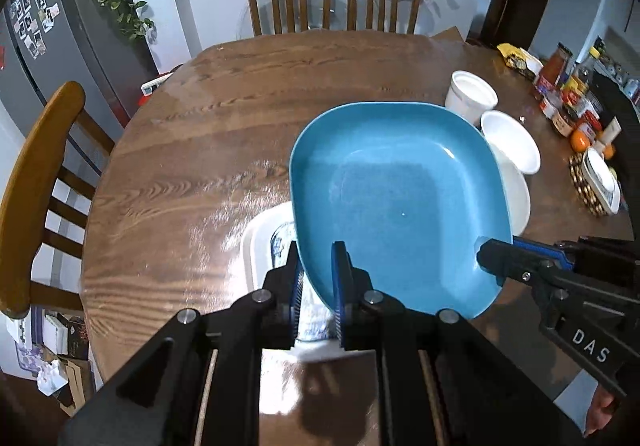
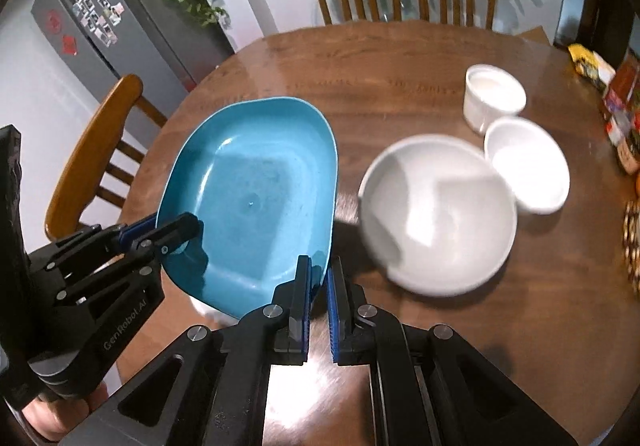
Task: Organize plates and bowls
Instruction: 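Carry the teal dish onto the stacked plates and release it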
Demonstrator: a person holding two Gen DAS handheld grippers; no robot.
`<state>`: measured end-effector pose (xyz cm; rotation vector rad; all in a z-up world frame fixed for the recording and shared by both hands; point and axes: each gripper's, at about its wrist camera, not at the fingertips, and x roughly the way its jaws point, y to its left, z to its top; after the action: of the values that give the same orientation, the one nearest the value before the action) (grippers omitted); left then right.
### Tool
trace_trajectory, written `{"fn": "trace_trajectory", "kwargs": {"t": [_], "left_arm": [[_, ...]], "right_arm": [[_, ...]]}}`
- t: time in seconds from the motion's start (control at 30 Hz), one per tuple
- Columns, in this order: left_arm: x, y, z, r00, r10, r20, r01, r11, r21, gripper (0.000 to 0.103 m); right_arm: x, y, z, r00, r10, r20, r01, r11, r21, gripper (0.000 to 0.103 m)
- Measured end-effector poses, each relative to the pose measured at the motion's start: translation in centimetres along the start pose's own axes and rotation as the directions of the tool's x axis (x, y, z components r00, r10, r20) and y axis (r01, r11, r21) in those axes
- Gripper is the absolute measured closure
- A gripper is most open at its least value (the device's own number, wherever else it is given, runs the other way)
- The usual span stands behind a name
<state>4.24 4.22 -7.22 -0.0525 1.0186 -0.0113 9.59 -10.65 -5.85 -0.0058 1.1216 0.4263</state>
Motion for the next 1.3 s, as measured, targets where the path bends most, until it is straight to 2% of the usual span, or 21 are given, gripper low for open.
{"fn": "trace_trajectory", "kwargs": {"t": [0.3, 0.5, 0.77, 1.3], "left_arm": [[0.4, 0.9, -2.4, 0.999, 0.002, -0.032, -0.001, 1.0, 0.008, 0.091], [2.0, 1.6, -3.4, 0.996, 0.005, -0.088, -0.007, 1.0, -0.014, 0.091], [4.6, 2.1, -3.5, 0.989, 0.037, -0.141, -0.041, 0.999, -0.028, 0.091], [7.5, 2.9, -3.2, 0.979, 0.053, -0.197, -0.062, 0.997, -0.038, 0.091]], "right_arm": [[0.7, 1.5, -2.9, 0.999, -0.009, -0.032, 0.01, 1.0, 0.016, 0.095], [2.1, 2.1, -3.7, 0.998, -0.007, -0.066, 0.008, 1.0, 0.01, 0.095], [5.3, 2.4, -3.2, 0.991, -0.023, -0.13, 0.023, 1.0, -0.003, 0.095], [8.0, 2.4, -1.8, 0.983, -0.048, -0.177, 0.044, 0.999, -0.027, 0.095]]}}
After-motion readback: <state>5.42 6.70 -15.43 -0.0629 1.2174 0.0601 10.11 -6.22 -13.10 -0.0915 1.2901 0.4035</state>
